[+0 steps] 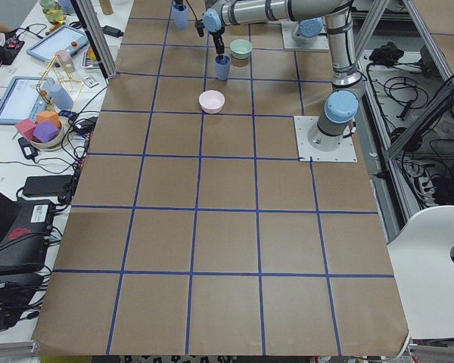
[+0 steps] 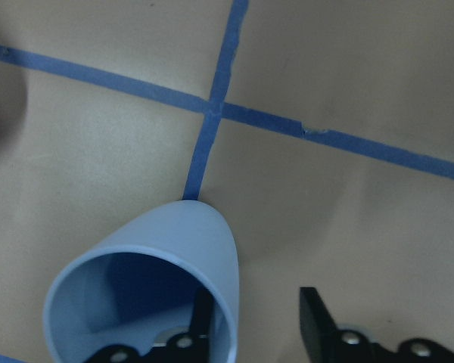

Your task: Stack blue cups with both arms

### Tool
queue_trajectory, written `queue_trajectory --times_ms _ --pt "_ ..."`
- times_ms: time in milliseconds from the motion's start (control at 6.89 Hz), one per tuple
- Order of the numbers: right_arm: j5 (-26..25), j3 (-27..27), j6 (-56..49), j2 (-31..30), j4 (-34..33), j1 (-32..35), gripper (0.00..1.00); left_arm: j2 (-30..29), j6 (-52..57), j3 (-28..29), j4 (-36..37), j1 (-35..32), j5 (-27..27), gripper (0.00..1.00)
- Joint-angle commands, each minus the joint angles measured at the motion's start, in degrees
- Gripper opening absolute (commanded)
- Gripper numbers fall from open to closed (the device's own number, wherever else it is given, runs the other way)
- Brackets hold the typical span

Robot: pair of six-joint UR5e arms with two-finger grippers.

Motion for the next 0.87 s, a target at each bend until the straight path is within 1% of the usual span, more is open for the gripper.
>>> queue_trajectory --times_ms 0,145,290,435,581,726 --pt "0.2 0.2 3.5 -3.3 6.7 2.5 0.00 8.0 0.3 1.7 -11.5 1.6 -3.4 1.00" --pt "0.3 0.2 5.7 -4.6 8.7 4.3 0.00 13.3 2.6 3.2 -21.1 3.6 -3.3 1.00" --pt "1.2 0.2 9.2 -5.9 11.5 7.2 0.00 18.2 10.7 2.9 -26.3 7.3 -3.0 1.00" --pt "3.2 0.5 13.0 -7.4 12.6 10.3 0.00 22.3 13.9 1.0 -28.2 10.4 -2.7 1.00" --pt "4.8 0.6 14.5 -7.8 14.4 12.9 0.00 25.7 21.6 -3.3 -27.3 14.1 -2.7 1.00" --pt "6.2 0.7 19.3 -8.0 14.9 15.8 0.00 28.6 29.8 -5.4 -22.9 17.8 -2.6 1.00"
